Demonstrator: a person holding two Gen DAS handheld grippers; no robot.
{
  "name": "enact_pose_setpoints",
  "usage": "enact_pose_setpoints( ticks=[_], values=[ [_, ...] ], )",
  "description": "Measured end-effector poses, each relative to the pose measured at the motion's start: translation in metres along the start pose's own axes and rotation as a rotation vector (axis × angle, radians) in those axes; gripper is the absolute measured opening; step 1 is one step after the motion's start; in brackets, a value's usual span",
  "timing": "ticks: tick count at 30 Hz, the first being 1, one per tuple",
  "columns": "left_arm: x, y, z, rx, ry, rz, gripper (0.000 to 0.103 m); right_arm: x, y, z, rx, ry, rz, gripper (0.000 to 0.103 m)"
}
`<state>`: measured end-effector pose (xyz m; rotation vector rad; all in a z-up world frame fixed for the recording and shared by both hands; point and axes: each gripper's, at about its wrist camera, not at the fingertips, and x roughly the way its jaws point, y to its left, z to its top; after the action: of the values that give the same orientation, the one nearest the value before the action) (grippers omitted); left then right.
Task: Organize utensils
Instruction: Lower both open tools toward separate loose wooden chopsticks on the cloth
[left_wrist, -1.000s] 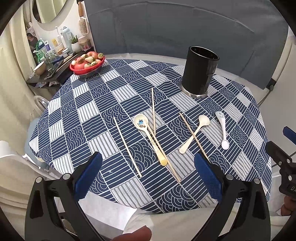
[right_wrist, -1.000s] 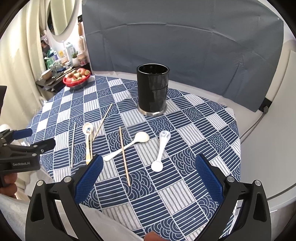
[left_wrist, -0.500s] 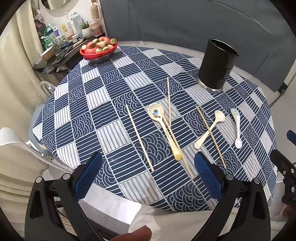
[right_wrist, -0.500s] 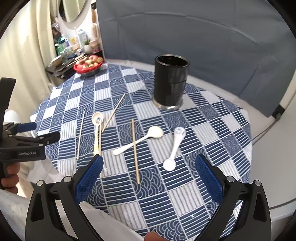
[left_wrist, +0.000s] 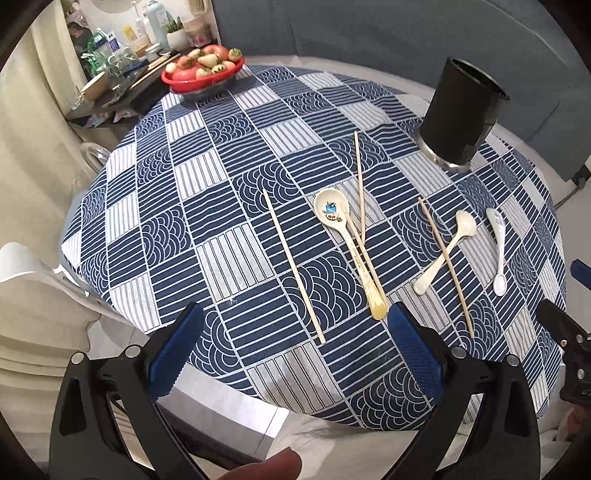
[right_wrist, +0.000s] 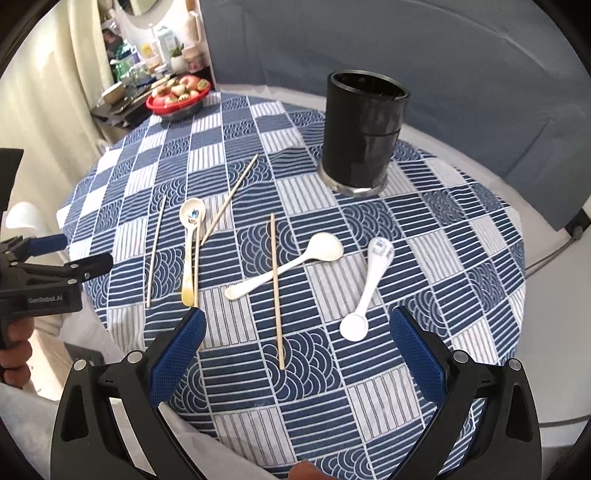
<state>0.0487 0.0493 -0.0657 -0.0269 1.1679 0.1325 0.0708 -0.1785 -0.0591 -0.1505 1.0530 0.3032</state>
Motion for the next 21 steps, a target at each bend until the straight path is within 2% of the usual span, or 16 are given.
enact_pose_setpoints(
  ticks=[10, 21],
  values=[
    [0.040, 0.007, 0.013, 0.010, 0.076, 0.086, 0.097, 0.054, -0.002, 0.014, -0.004, 0.107, 0.033, 0.095],
    [0.086, 0.017, 0.016, -0.009, 0.193, 0.095, 0.097, 0.106, -0.001, 0.013, -0.038, 0.219, 0.034, 0.095]
  ],
)
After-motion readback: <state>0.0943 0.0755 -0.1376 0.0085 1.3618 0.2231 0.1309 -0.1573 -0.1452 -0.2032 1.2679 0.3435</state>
